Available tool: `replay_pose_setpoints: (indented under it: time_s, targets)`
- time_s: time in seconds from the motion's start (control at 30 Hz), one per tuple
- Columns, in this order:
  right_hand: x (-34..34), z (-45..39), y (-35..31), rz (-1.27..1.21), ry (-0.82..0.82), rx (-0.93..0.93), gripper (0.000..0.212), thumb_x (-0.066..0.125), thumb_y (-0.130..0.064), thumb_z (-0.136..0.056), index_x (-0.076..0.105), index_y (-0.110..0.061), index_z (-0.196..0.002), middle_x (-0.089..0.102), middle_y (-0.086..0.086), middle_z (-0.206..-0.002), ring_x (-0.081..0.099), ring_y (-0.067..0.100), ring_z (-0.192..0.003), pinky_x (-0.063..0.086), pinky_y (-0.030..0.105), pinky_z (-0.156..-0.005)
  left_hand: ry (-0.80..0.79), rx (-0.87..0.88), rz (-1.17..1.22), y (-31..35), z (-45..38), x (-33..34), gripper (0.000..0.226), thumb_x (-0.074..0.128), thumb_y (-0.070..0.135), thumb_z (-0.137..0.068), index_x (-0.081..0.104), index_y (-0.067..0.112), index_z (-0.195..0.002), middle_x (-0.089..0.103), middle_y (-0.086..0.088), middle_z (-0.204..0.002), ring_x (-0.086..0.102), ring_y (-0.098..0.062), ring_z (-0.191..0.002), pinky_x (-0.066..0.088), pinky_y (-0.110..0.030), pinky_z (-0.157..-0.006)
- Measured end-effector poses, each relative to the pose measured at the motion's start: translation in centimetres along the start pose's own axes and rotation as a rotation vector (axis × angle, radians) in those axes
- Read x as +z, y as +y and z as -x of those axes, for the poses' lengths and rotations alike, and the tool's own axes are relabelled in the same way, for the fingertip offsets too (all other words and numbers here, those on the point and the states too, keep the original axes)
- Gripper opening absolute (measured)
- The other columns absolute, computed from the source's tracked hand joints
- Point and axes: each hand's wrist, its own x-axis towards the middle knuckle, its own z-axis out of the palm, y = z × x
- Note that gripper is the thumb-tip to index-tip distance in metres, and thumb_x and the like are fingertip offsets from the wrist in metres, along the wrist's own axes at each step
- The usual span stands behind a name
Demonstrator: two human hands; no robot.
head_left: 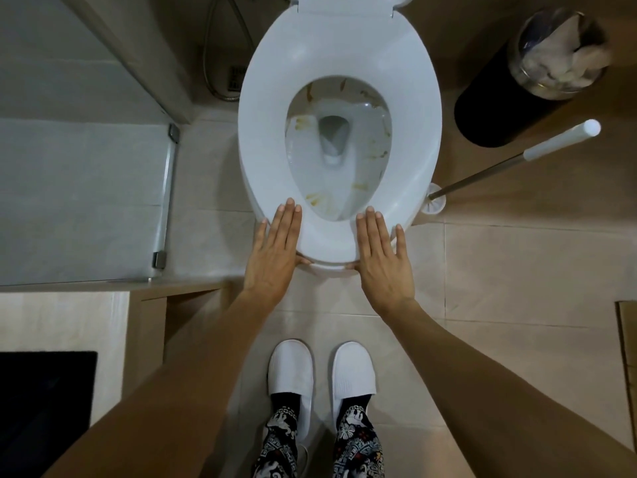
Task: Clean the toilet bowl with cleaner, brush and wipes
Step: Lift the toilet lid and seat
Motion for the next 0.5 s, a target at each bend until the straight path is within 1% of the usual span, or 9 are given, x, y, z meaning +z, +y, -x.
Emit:
replay_pose_setpoints:
  time_s: [0.07, 0.1, 0.17, 0.23, 0.3, 0.33, 0.4, 0.47, 0.5]
  targets:
    - [0.3, 0.1, 0.0, 0.038, 0.032, -0.005, 0.092, 0.053, -0.026, -0.090, -0.014, 0.000, -0.147, 0.006, 0.017, -0.159, 0.006, 0.029, -0.148, 0.004, 0.047, -0.116, 0.029, 0.025, 0.008, -0.1, 0.0, 0.1, 0.078, 0.038, 0.029, -0.086, -0.003, 0.004, -0.147, 0.010, -0.012, -0.158, 0.013, -0.025, -0.146, 0.018, -0.041, -0.115]
    - [0.4, 0.1, 0.0, 0.047, 0.045, -0.009, 0.093, 0.053, -0.026, -0.090, -0.016, 0.001, -0.146, 0.007, 0.017, -0.159, 0.007, 0.029, -0.147, 0.004, 0.047, -0.116, 0.033, 0.034, 0.008, -0.2, 0.0, 0.1, 0.078, 0.038, 0.029, -0.085, -0.003, 0.004, -0.147, 0.011, -0.012, -0.158, 0.014, -0.025, -0.145, 0.019, -0.041, -0.115]
    - [0.5, 0.0, 0.1, 0.044, 0.069, -0.013, 0.098, 0.054, -0.024, -0.089, -0.021, 0.002, -0.145, 0.010, 0.017, -0.159, 0.011, 0.029, -0.147, 0.006, 0.047, -0.116, 0.046, 0.055, 0.020, -0.4, -0.2, 0.2, 0.086, 0.054, 0.030, -0.084, 0.003, 0.004, -0.148, 0.015, -0.012, -0.158, 0.018, -0.025, -0.145, 0.020, -0.039, -0.115]
    - [0.2, 0.1, 0.2, 0.022, 0.082, -0.011, 0.100, 0.057, -0.024, -0.088, -0.020, 0.001, -0.146, 0.014, 0.018, -0.158, 0.012, 0.029, -0.147, 0.006, 0.047, -0.118, 0.062, 0.069, 0.039, -0.5, -0.1, 0.1, 0.093, 0.069, 0.021, -0.079, 0.010, 0.003, -0.148, 0.021, -0.013, -0.156, 0.022, -0.025, -0.143, 0.019, -0.038, -0.114]
    - [-0.5, 0.3, 0.5, -0.027, 0.105, -0.031, 0.099, 0.060, -0.023, -0.088, -0.014, 0.000, -0.148, 0.015, 0.018, -0.158, 0.010, 0.029, -0.147, 0.002, 0.047, -0.119, 0.092, 0.080, 0.107, -0.6, 0.3, -0.9, 0.091, 0.070, 0.011, -0.077, 0.013, 0.003, -0.148, 0.022, -0.014, -0.156, 0.023, -0.025, -0.143, 0.019, -0.039, -0.113]
    - [-1.1, 0.5, 0.8, -0.056, 0.126, -0.046, 0.096, 0.061, -0.021, -0.087, -0.009, -0.001, -0.150, 0.016, 0.018, -0.157, 0.009, 0.030, -0.147, 0.001, 0.046, -0.118, 0.115, 0.087, 0.146, -0.8, 0.4, -1.6, 0.088, 0.068, 0.009, -0.078, 0.014, 0.002, -0.147, 0.023, -0.014, -0.155, 0.024, -0.026, -0.143, 0.020, -0.040, -0.113]
    - [-3.2, 0.7, 1.3, -0.104, 0.175, -0.057, 0.083, 0.059, -0.021, -0.088, 0.006, -0.002, -0.149, 0.023, 0.018, -0.155, 0.016, 0.030, -0.145, 0.006, 0.048, -0.120, 0.147, 0.113, 0.221, -1.1, 0.7, -3.8, 0.077, 0.058, 0.012, -0.082, 0.016, 0.003, -0.147, 0.025, -0.016, -0.154, 0.025, -0.027, -0.142, 0.021, -0.042, -0.112]
    - [-6.1, 0.9, 2.1, -0.131, 0.220, -0.062, 0.064, 0.045, -0.025, -0.093, 0.017, -0.002, -0.146, 0.030, 0.018, -0.153, 0.026, 0.031, -0.143, 0.013, 0.049, -0.117, 0.165, 0.136, 0.296, -1.4, 0.8, -6.5, 0.066, 0.042, 0.016, -0.087, 0.016, 0.006, -0.147, 0.026, -0.015, -0.154, 0.021, -0.025, -0.142, 0.019, -0.042, -0.114]
    - [-7.7, 1.0, 2.6, -0.150, 0.226, -0.059, 0.059, 0.037, -0.027, -0.094, 0.020, -0.002, -0.146, 0.032, 0.018, -0.152, 0.028, 0.030, -0.142, 0.015, 0.050, -0.117, 0.169, 0.139, 0.346, -1.5, 0.8, -8.0, 0.064, 0.037, 0.017, -0.088, 0.015, 0.007, -0.147, 0.025, -0.015, -0.154, 0.018, -0.023, -0.143, 0.016, -0.042, -0.116]
